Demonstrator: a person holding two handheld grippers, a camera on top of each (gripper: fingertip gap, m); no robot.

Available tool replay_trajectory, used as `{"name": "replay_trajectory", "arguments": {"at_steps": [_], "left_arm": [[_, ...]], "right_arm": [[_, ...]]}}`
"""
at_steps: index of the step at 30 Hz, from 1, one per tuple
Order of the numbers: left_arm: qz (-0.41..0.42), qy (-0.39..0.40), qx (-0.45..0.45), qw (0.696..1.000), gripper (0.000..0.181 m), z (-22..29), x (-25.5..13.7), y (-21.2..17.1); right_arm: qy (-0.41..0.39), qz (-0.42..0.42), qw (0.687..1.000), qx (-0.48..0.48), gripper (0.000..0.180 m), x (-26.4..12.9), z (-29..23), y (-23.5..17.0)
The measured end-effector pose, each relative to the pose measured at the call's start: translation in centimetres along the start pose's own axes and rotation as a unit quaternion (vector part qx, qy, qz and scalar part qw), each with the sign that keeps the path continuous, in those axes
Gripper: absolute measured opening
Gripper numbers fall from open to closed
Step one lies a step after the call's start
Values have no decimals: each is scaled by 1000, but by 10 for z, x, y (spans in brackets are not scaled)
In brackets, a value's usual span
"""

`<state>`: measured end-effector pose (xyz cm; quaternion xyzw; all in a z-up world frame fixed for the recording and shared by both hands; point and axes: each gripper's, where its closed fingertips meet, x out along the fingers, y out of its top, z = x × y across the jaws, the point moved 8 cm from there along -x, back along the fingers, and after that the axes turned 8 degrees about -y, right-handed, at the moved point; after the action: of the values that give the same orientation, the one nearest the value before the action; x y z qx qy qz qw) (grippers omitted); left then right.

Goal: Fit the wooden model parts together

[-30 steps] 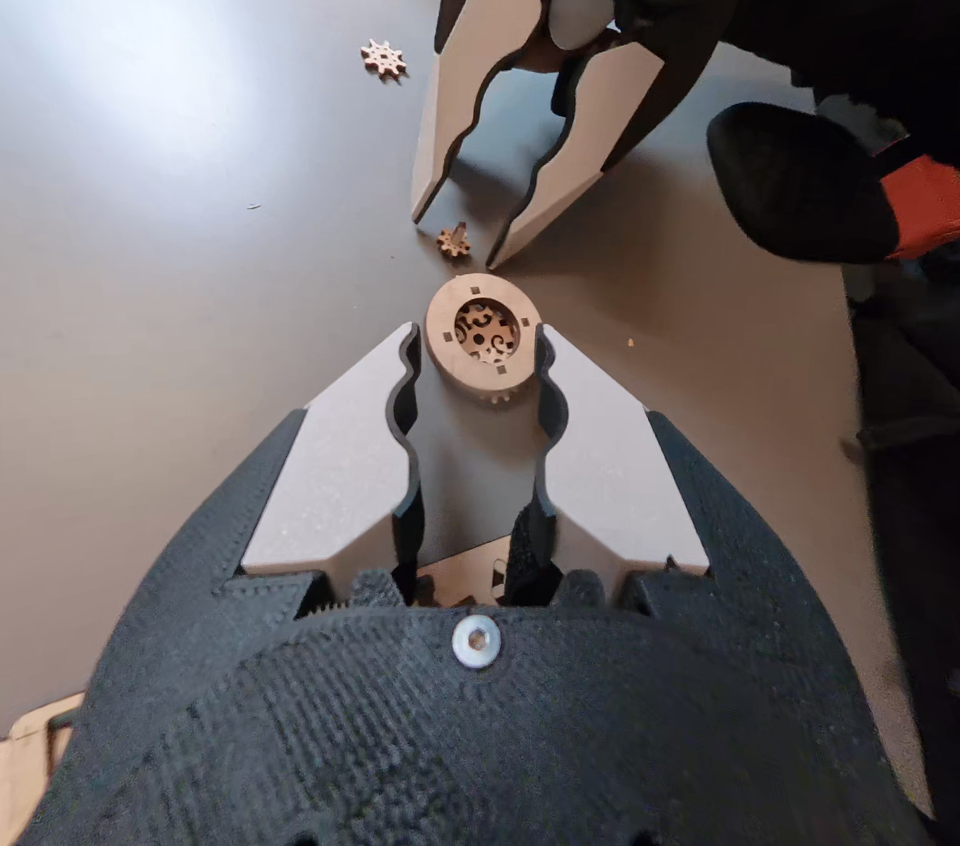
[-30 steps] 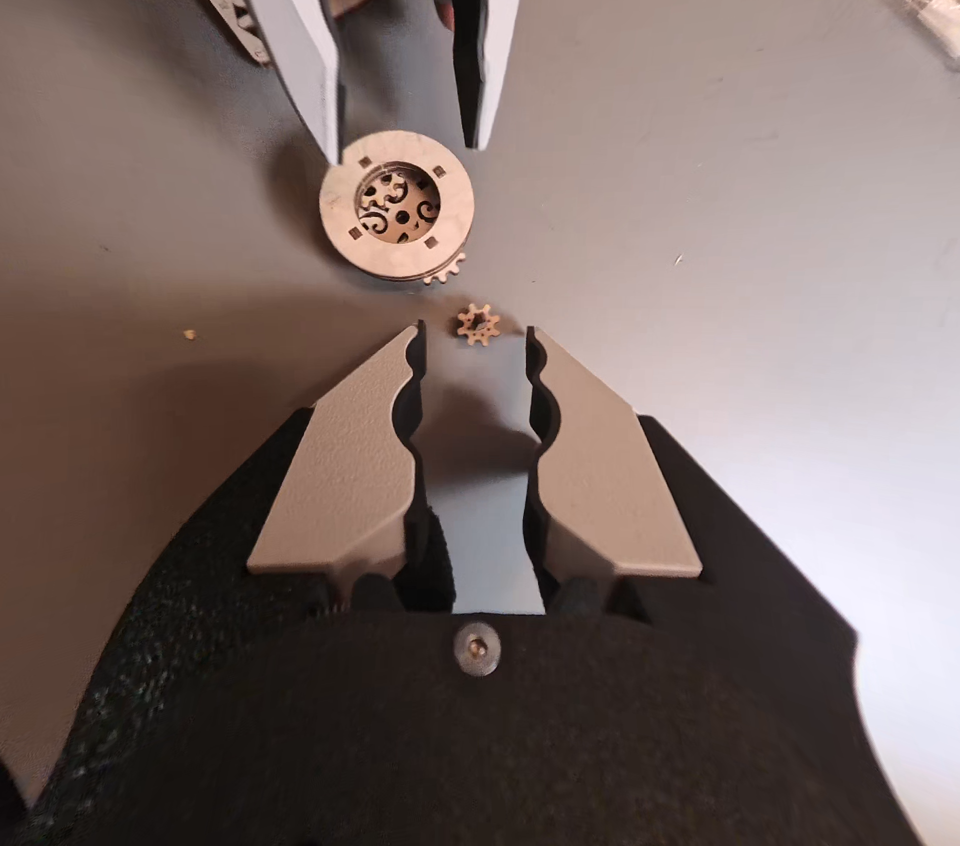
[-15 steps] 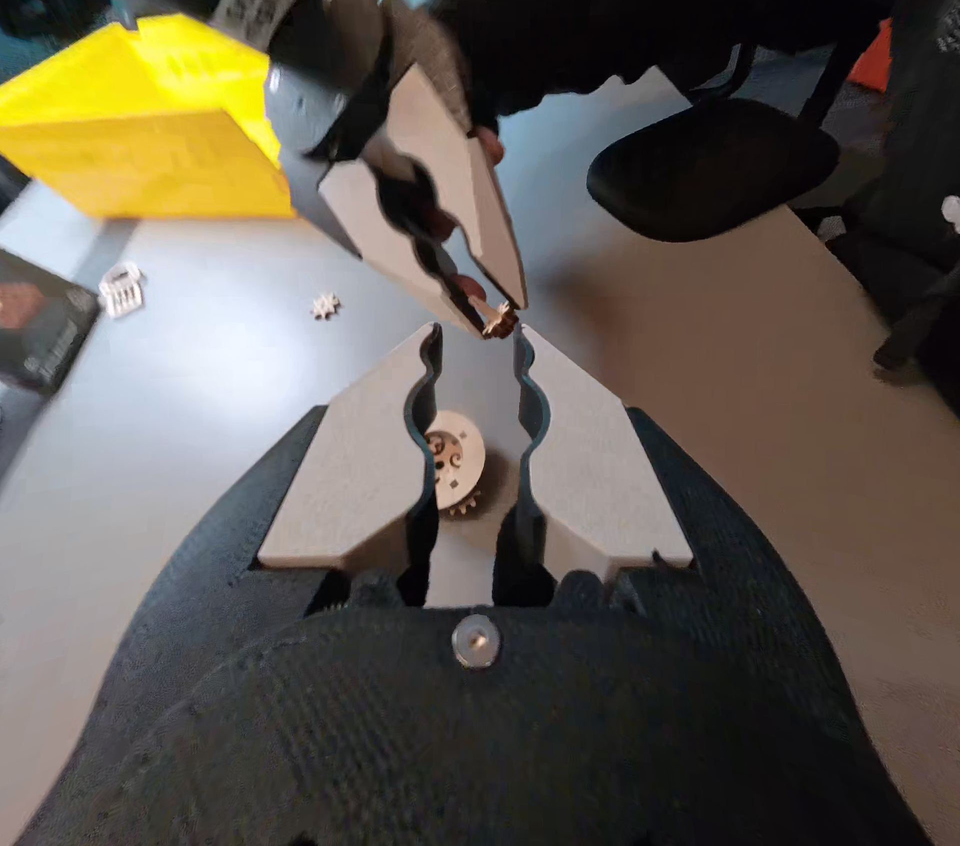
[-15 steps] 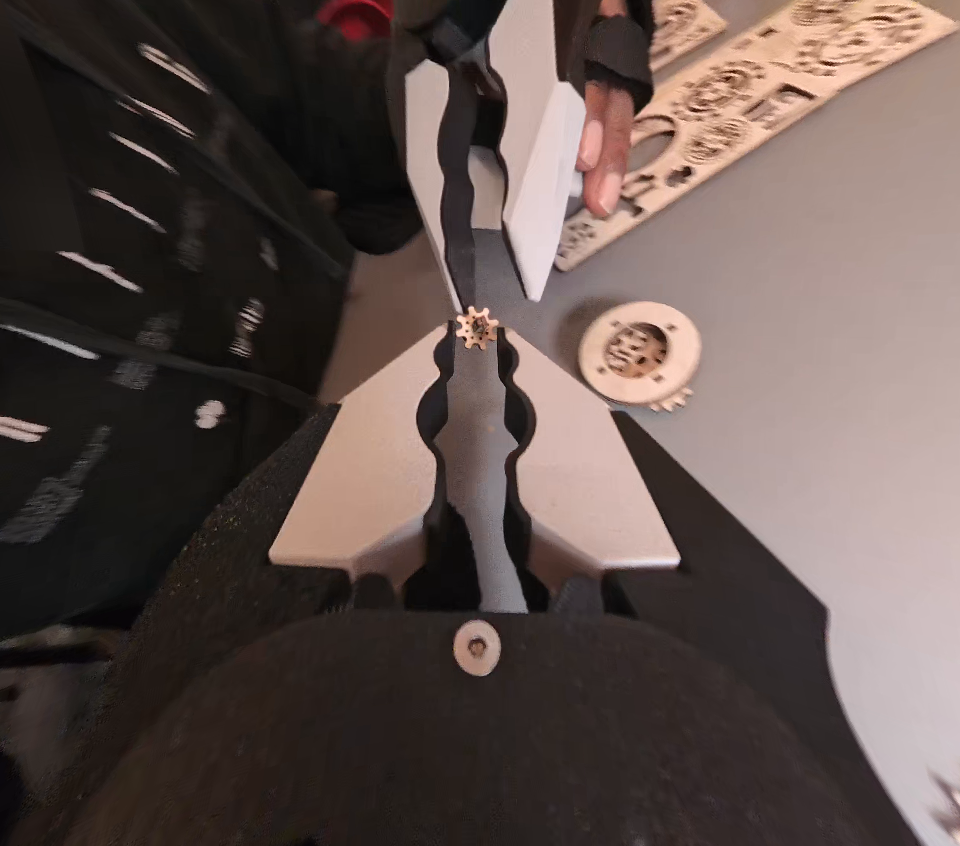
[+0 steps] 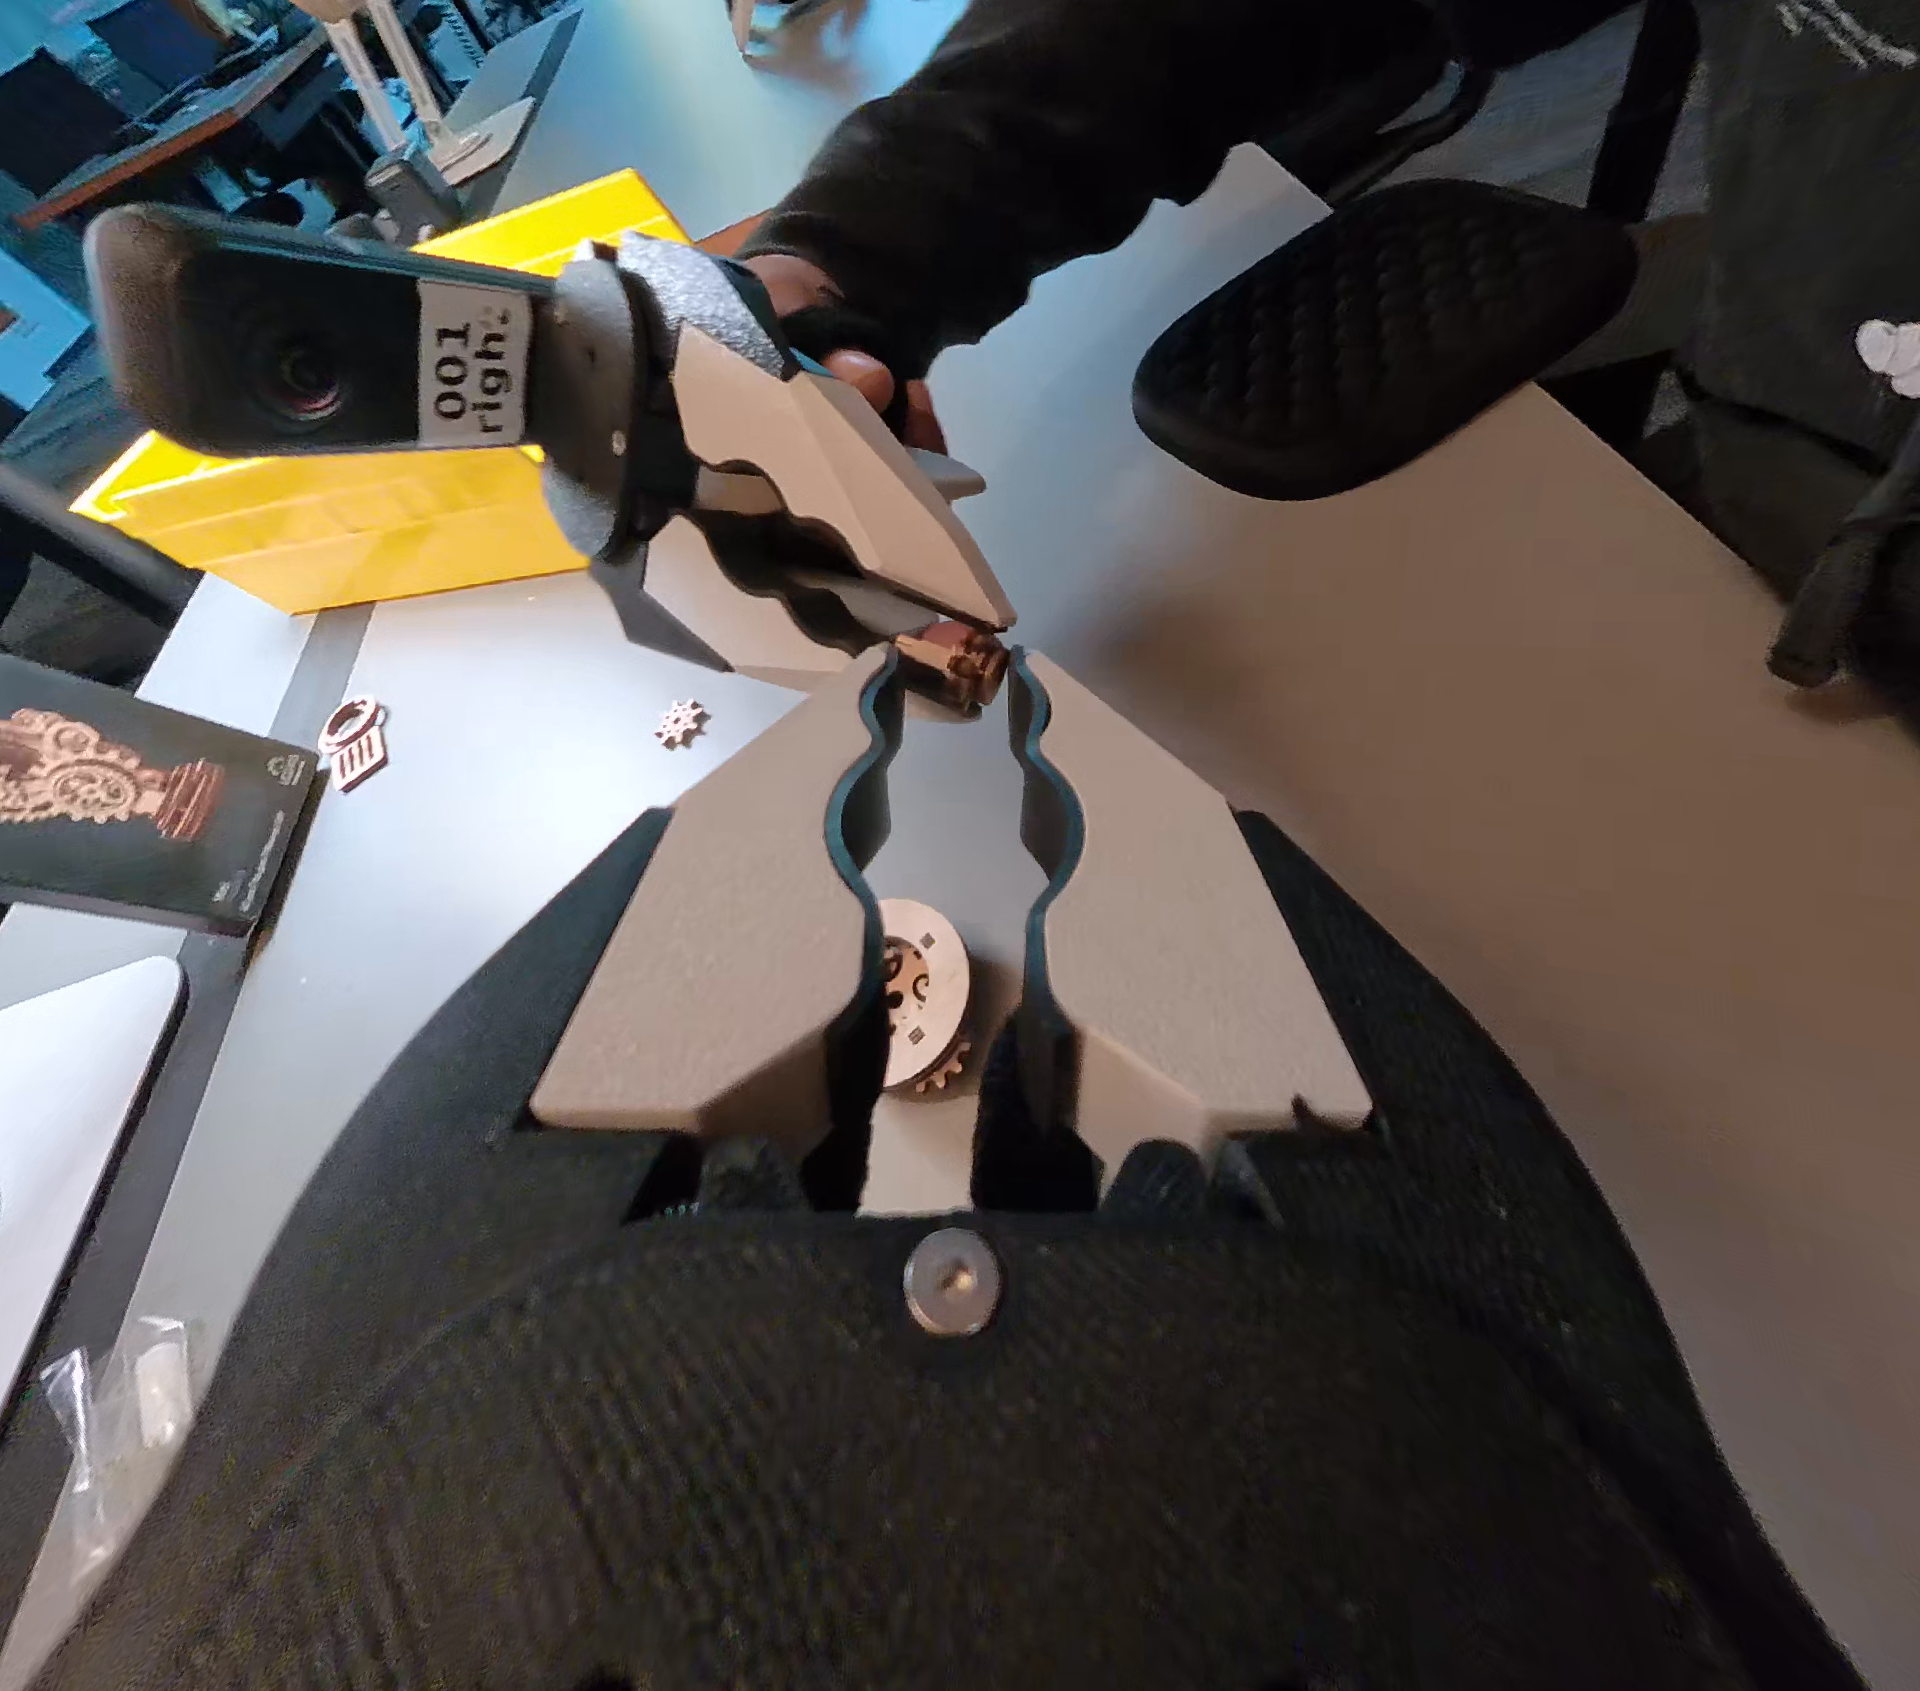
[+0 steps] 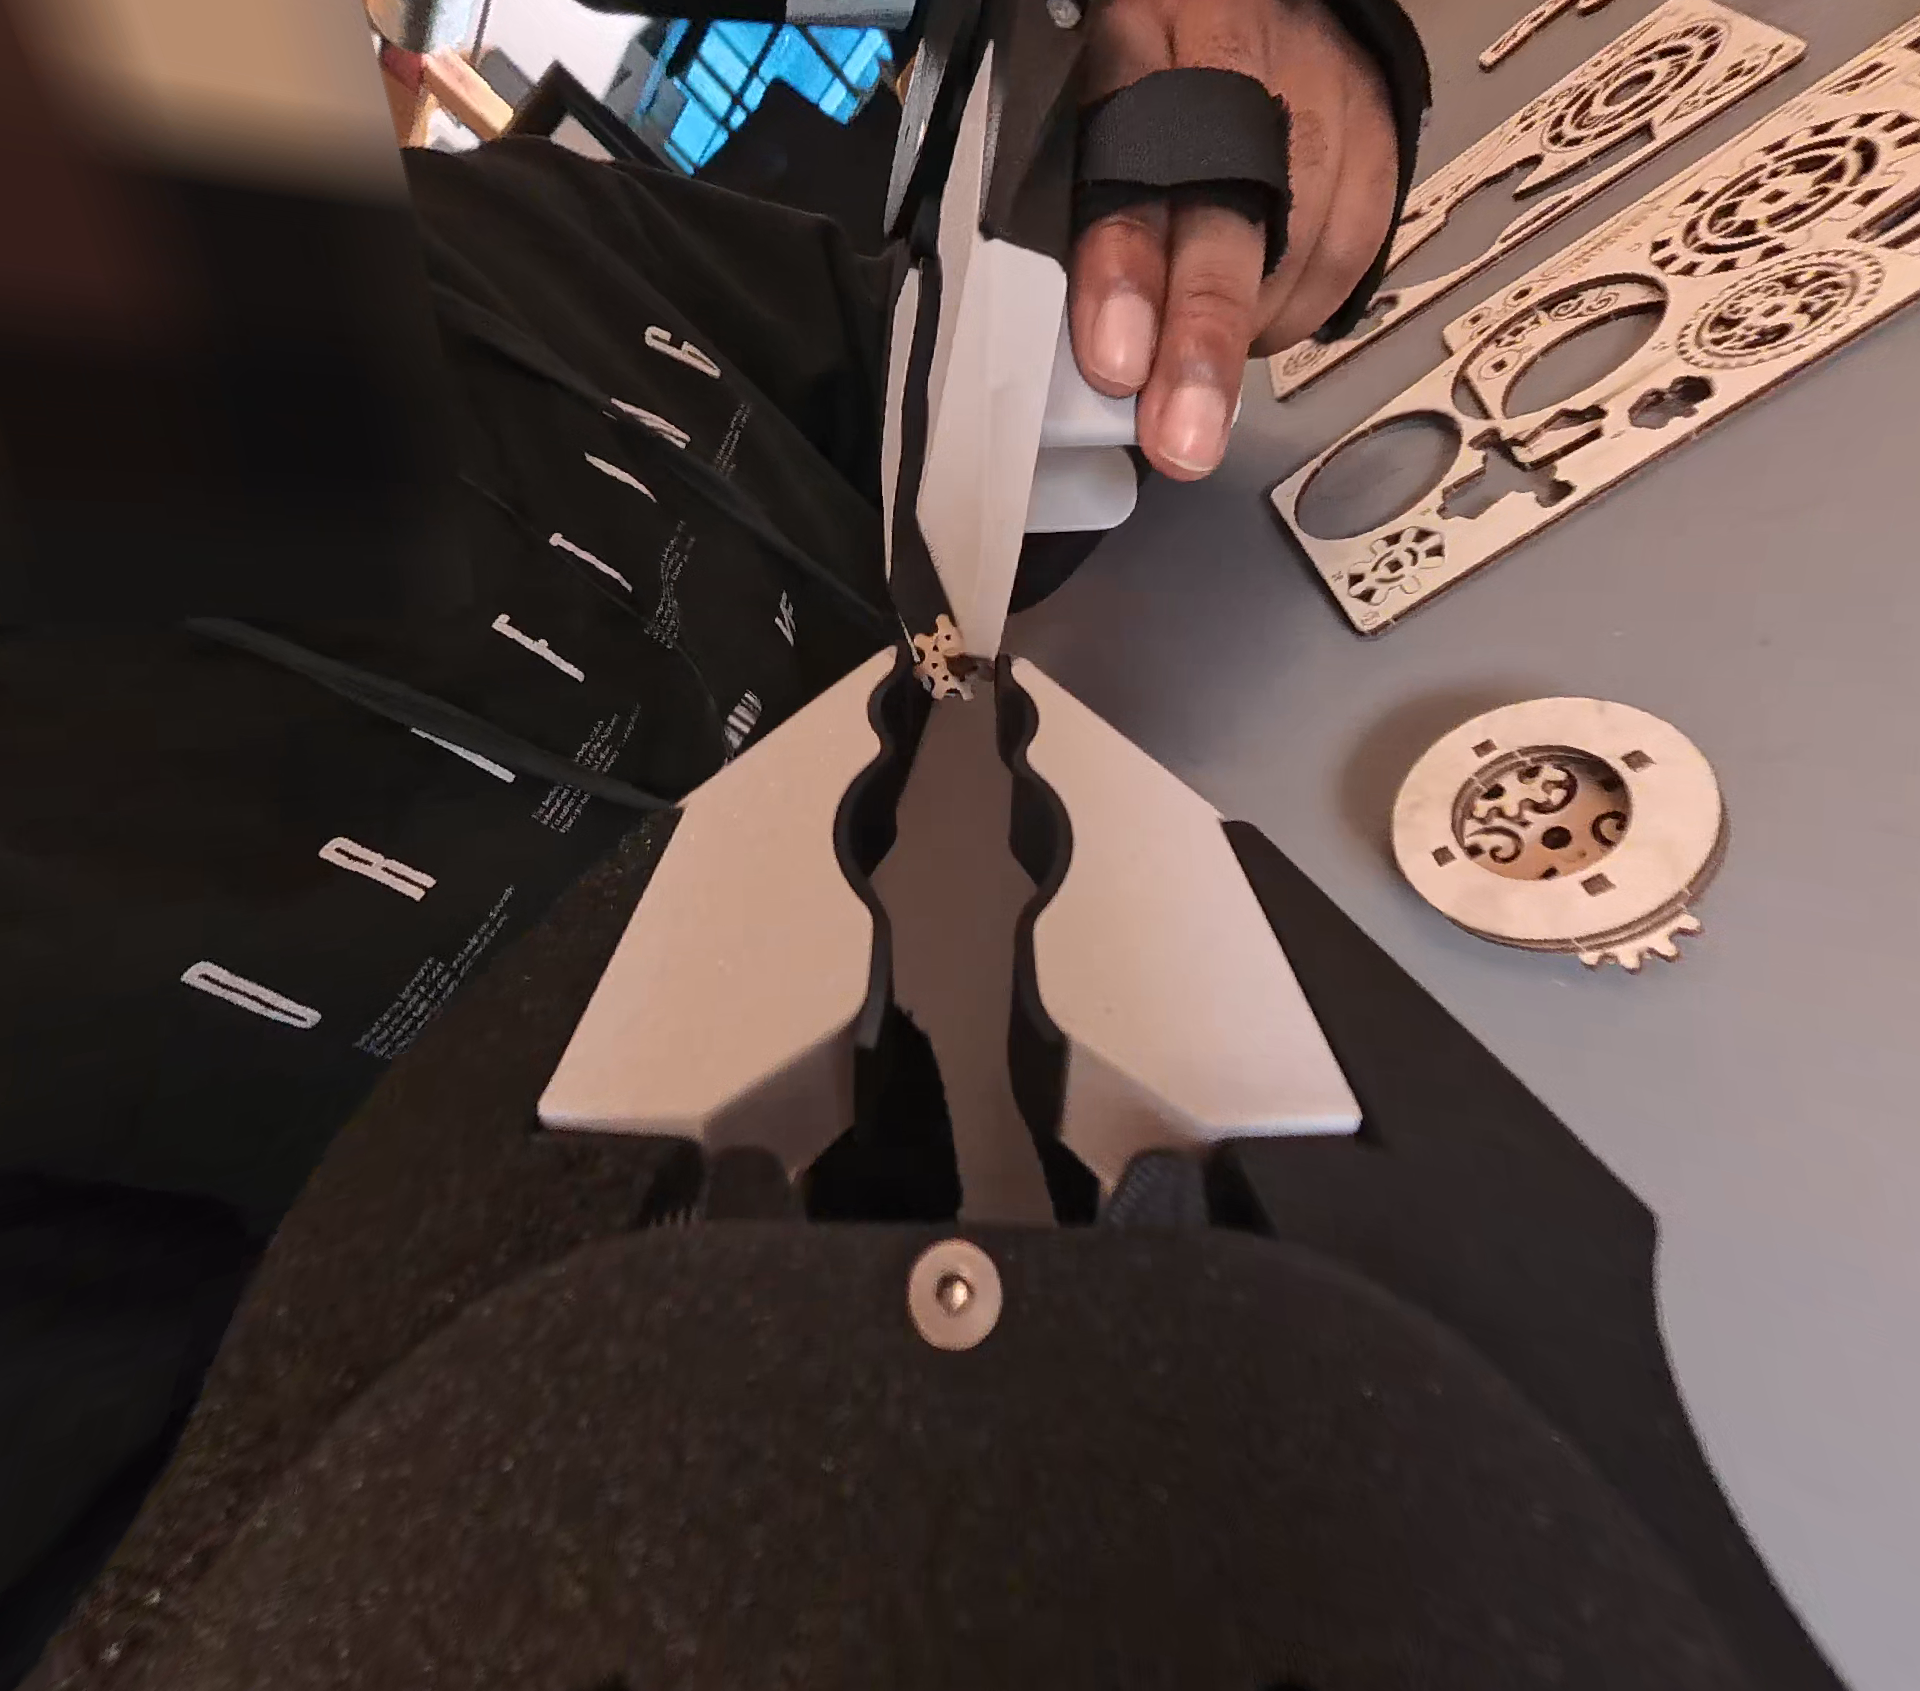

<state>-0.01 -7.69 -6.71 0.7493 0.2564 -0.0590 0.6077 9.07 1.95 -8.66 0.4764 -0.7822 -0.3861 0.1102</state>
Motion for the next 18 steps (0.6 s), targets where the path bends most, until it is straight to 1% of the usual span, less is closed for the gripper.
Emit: {"name": "replay_trajectory", "arguments": {"at_steps": [1,2,5,7,8,11,13,16,18], "left_arm": [[3,10,-8,1000,18,-2,-1,-1],[6,20,-18,1000,18,-5,-2,-2],[15,59,-74,995,18,-18,-8,-9],[29,76,-135,987,18,-28,-14,-15],[44,79,-174,981,18,-33,-17,-18],[113,49,-290,949,18,-42,-21,-26],[152,25,-347,925,18,-46,-22,-29],[178,5,-404,897,18,-47,-20,-34],[190,-6,-426,884,18,-47,-18,-34]], "right_arm": [[-5,11,1000,4,13,-2,1,1],[-15,24,1000,7,14,-4,3,2],[-79,68,995,-7,27,-13,6,6],[-158,98,980,-64,28,-21,1,10],[-215,110,964,-112,29,-24,-4,12],[-341,92,898,-261,28,-22,-24,11],[-409,71,842,-346,28,-13,-31,7],[-489,43,749,-445,29,0,-36,5],[-515,28,708,-483,29,7,-36,6]]}}
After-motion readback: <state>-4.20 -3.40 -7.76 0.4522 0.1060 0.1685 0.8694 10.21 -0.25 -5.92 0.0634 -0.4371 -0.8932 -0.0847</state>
